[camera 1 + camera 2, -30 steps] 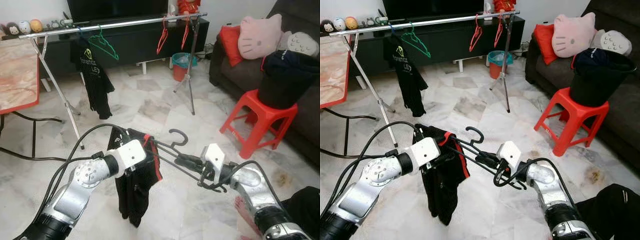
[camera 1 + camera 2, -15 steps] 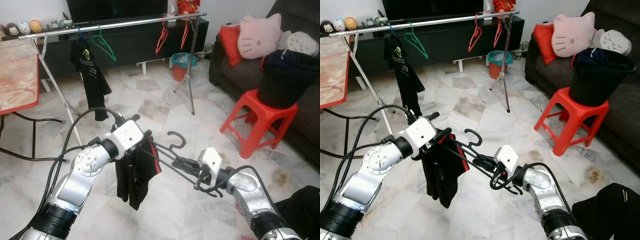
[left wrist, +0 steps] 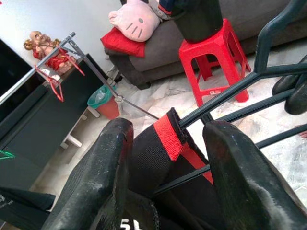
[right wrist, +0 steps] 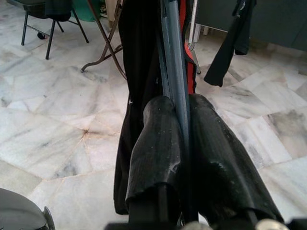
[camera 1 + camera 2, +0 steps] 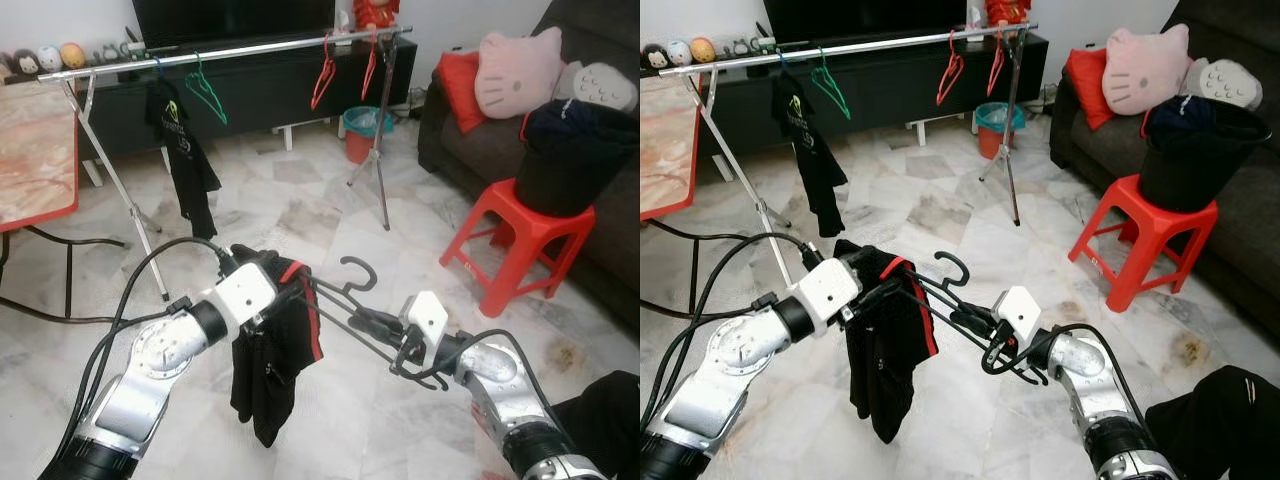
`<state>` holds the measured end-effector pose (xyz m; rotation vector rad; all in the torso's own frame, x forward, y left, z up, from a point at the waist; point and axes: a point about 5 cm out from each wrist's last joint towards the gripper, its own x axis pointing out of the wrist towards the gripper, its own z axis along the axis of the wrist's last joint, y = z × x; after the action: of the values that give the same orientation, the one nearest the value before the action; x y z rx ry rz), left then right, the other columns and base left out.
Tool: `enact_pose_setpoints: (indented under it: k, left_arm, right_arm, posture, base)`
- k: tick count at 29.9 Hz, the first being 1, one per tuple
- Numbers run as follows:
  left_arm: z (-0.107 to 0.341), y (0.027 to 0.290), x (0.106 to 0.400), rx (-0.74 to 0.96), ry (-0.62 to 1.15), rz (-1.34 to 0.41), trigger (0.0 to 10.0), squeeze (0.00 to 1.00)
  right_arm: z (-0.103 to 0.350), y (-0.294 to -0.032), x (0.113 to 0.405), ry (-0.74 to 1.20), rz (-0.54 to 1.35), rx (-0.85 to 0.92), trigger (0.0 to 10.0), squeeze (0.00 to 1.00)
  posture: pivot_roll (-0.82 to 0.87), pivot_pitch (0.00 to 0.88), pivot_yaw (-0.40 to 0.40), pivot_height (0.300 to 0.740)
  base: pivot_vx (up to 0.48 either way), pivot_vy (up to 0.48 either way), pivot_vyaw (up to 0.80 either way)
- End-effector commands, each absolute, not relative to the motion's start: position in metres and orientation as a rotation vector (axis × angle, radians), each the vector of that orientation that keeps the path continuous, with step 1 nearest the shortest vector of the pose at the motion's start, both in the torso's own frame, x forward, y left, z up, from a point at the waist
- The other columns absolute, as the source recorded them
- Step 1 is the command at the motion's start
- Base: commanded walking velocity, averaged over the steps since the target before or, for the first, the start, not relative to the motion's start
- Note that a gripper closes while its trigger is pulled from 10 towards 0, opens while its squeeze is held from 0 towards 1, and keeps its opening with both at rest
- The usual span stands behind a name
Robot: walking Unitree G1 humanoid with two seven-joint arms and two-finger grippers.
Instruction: Hang hanger
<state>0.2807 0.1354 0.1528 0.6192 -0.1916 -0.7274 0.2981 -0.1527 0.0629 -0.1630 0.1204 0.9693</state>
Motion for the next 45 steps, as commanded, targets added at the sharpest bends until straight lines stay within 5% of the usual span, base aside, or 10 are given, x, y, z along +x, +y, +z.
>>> enact_pose_setpoints:
  k: [1, 32, 33, 36, 37, 38, 39, 45]
  left_arm:
    - [0.154, 0.129, 0.279, 0.660, -0.216, -0.739, 10.0, 0.00]
    - [0.141, 0.118, 0.290, 0.793, -0.213, -0.599, 10.0, 0.00]
    - [0.141, 0.117, 0.291, 0.799, -0.217, -0.589, 7.4, 0.00]
    - [0.142, 0.117, 0.293, 0.806, -0.219, -0.577, 6.2, 0.00]
    - [0.141, 0.116, 0.294, 0.811, -0.219, -0.571, 2.9, 0.00]
    - [0.141, 0.116, 0.294, 0.811, -0.219, -0.571, 2.9, 0.00]
    - [0.141, 0.116, 0.295, 0.820, -0.222, -0.573, 0.0, 0.00]
    - [0.140, 0.117, 0.296, 0.842, -0.222, -0.576, 0.0, 0.00]
  right_arm:
    - [0.077, -0.153, 0.307, 0.050, 0.951, -0.176, 0.0, 0.00]
    - [0.076, -0.148, 0.304, 0.052, 0.985, -0.162, 0.0, 0.00]
    - [0.075, -0.147, 0.304, 0.054, 0.990, -0.162, 0.0, 0.00]
    - [0.075, -0.147, 0.303, 0.054, 0.994, -0.160, 0.0, 0.00]
    - [0.075, -0.146, 0.303, 0.054, 0.996, -0.158, 0.0, 0.00]
    - [0.075, -0.146, 0.303, 0.054, 0.996, -0.158, 0.0, 0.00]
    - [0.075, -0.146, 0.303, 0.054, 0.998, -0.157, 0.0, 0.00]
    - [0.075, -0.145, 0.303, 0.054, 1.002, -0.157, 0.0, 0.00]
  posture:
    - [-0.03, 0.000, -0.005, 0.740]
    - [-0.04, 0.001, -0.008, 0.740]
    - [-0.04, 0.003, -0.009, 0.740]
    - [-0.04, 0.004, -0.009, 0.740]
    - [-0.04, 0.004, -0.009, 0.740]
    - [-0.04, 0.004, -0.009, 0.740]
    - [-0.04, 0.004, -0.009, 0.740]
    - [-0.04, 0.006, -0.008, 0.740]
  base:
    - [0.000, 0.000, 0.00]
    - [0.000, 0.000, 0.00]
    - [0.000, 0.000, 0.00]
    - [0.000, 0.000, 0.00]
    - [0.000, 0.000, 0.00]
    - [0.000, 0.000, 0.00]
    - [0.000, 0.000, 0.00]
    - [0.000, 0.000, 0.00]
